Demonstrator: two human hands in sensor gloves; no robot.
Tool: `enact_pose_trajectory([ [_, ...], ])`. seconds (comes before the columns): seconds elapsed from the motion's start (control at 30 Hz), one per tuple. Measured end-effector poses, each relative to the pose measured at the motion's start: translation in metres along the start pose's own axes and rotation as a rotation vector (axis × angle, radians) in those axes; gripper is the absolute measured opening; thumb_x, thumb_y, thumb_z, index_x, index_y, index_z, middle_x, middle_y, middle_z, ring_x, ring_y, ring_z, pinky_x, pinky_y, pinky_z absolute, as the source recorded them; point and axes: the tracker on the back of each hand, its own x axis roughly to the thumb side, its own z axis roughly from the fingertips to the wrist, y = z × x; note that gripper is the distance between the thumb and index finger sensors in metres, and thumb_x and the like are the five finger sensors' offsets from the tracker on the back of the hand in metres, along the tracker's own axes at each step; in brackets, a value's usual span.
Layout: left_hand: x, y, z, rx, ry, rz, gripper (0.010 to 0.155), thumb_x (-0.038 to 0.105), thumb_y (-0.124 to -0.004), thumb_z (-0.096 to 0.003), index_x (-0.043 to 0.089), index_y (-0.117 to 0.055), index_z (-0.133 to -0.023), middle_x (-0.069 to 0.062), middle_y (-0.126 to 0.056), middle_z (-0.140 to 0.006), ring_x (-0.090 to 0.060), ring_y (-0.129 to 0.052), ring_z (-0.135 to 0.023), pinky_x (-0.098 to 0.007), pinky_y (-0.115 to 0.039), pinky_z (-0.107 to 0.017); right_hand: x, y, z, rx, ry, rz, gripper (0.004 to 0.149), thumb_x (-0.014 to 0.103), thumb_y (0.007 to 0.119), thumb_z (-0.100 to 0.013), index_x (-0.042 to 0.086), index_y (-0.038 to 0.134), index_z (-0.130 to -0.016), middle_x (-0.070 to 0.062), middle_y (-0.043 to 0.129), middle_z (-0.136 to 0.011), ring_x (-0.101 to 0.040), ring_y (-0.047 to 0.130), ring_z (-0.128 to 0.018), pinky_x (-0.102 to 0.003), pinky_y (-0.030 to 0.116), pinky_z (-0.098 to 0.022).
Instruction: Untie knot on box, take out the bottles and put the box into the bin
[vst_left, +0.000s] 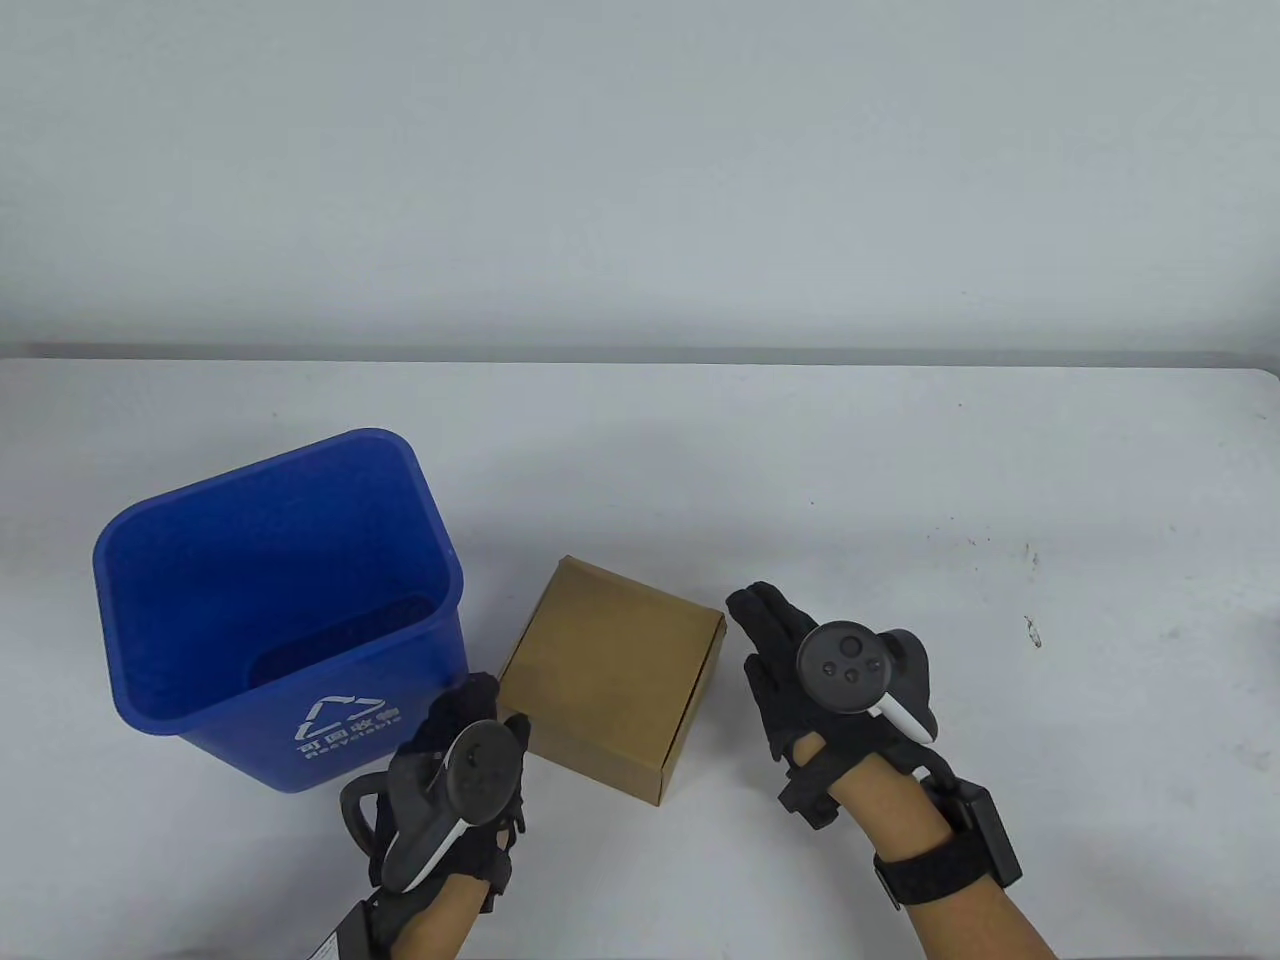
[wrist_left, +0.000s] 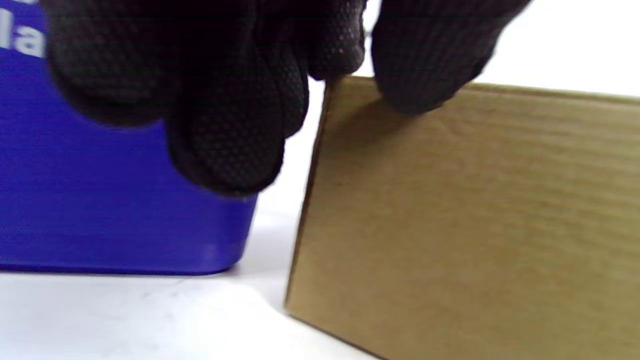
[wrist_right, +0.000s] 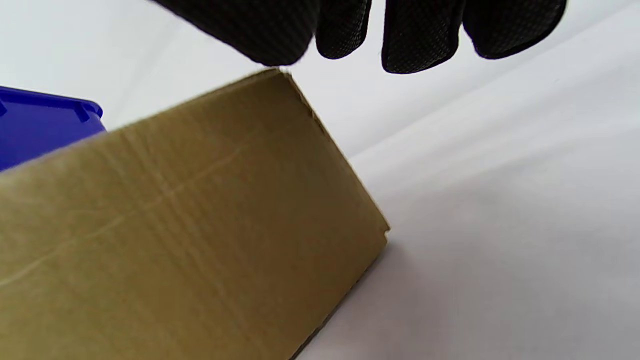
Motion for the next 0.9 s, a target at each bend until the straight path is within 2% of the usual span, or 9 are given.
enact_pose_trajectory([
  [0.17,-0.009,0.000,-0.001,-0.044,0.008,0.136,0.062,0.045,-0.074,-0.0486,0.009,-0.061,-0.097,-0.016,-0.085,-0.087,-0.033,-0.108,-0.050,-0.047,-0.091,-0.037,0.000,0.000,0.003,-0.002,-0.038,-0.040,0.059,0.017,0.066,-0.048,0.013,0.047,-0.103,-0.015,0.046,-0.108,-0.049,0.061,-0.093,-0.066,0.057,-0.062],
  [0.27,-0.007,-0.003,-0.001,-0.086,-0.058,0.221,0.074,0.043,-0.073,-0.0492,0.000,-0.052,-0.105,-0.023,-0.078,-0.095,-0.037,-0.105,-0.058,-0.050,-0.088,-0.042,0.001,-0.003,0.010,0.010,-0.061,-0.080,0.055,0.018,0.065,-0.048,0.010,0.053,-0.101,-0.018,0.057,-0.103,-0.047,0.066,-0.090,-0.066,0.058,-0.061],
  [0.33,-0.004,-0.006,-0.002,-0.149,-0.103,0.267,0.074,0.043,-0.070,-0.0501,-0.001,-0.049,-0.106,-0.023,-0.077,-0.097,-0.039,-0.103,-0.062,-0.051,-0.087,-0.045,0.001,-0.005,0.015,0.028,-0.060,-0.109,0.054,0.019,0.065,-0.048,0.009,0.055,-0.100,-0.019,0.061,-0.100,-0.048,0.068,-0.088,-0.066,0.059,-0.060],
  [0.43,-0.002,-0.010,-0.001,-0.188,-0.162,0.410,0.073,0.047,-0.060,-0.0499,0.000,-0.055,-0.107,-0.025,-0.079,-0.097,-0.043,-0.102,-0.066,-0.055,-0.085,-0.048,0.006,-0.012,0.024,0.022,-0.082,-0.121,0.048,0.020,0.064,-0.048,0.010,0.068,-0.095,-0.016,0.073,-0.093,-0.045,0.079,-0.079,-0.060,0.068,-0.055],
  [0.53,-0.001,-0.011,0.000,-0.214,-0.216,0.509,0.084,0.055,-0.058,-0.0477,-0.001,-0.048,-0.109,-0.028,-0.071,-0.102,-0.050,-0.095,-0.075,-0.060,-0.079,-0.053,0.017,-0.013,0.030,0.063,-0.129,-0.104,0.045,0.022,0.065,-0.048,0.012,0.074,-0.092,-0.015,0.078,-0.089,-0.043,0.084,-0.074,-0.056,0.072,-0.052],
  [0.63,0.003,-0.010,0.002,-0.213,-0.261,0.470,0.090,0.061,-0.062,-0.0464,0.006,-0.039,-0.113,-0.028,-0.058,-0.109,-0.052,-0.084,-0.086,-0.064,-0.072,-0.060,0.034,-0.007,0.035,0.110,-0.200,-0.062,0.046,0.023,0.065,-0.049,0.013,0.074,-0.093,-0.013,0.080,-0.087,-0.041,0.086,-0.072,-0.054,0.073,-0.051],
  [0.73,0.007,-0.010,0.003,-0.205,-0.286,0.395,0.087,0.061,-0.064,-0.0468,0.015,-0.038,-0.116,-0.029,-0.036,-0.114,-0.056,-0.064,-0.099,-0.069,-0.060,-0.067,0.049,0.003,0.039,0.157,-0.263,-0.055,0.047,0.024,0.065,-0.049,0.012,0.072,-0.094,-0.013,0.080,-0.087,-0.042,0.085,-0.072,-0.054,0.073,-0.051],
  [0.83,0.008,-0.010,0.003,-0.198,-0.284,0.339,0.083,0.056,-0.068,-0.0486,0.017,-0.039,-0.116,-0.027,-0.022,-0.116,-0.061,-0.045,-0.105,-0.073,-0.050,-0.070,0.067,0.015,0.044,0.211,-0.330,-0.034,0.047,0.025,0.065,-0.050,0.012,0.072,-0.094,-0.014,0.079,-0.088,-0.042,0.085,-0.073,-0.055,0.073,-0.051],
  [0.9,0.009,-0.010,0.003,-0.202,-0.284,0.337,0.075,0.047,-0.068,-0.0512,0.021,-0.040,-0.116,-0.025,-0.021,-0.117,-0.064,-0.035,-0.106,-0.075,-0.042,-0.071,0.074,0.020,0.047,0.232,-0.364,-0.024,0.048,0.026,0.065,-0.050,0.012,0.071,-0.095,-0.014,0.078,-0.089,-0.043,0.084,-0.075,-0.055,0.072,-0.052],
])
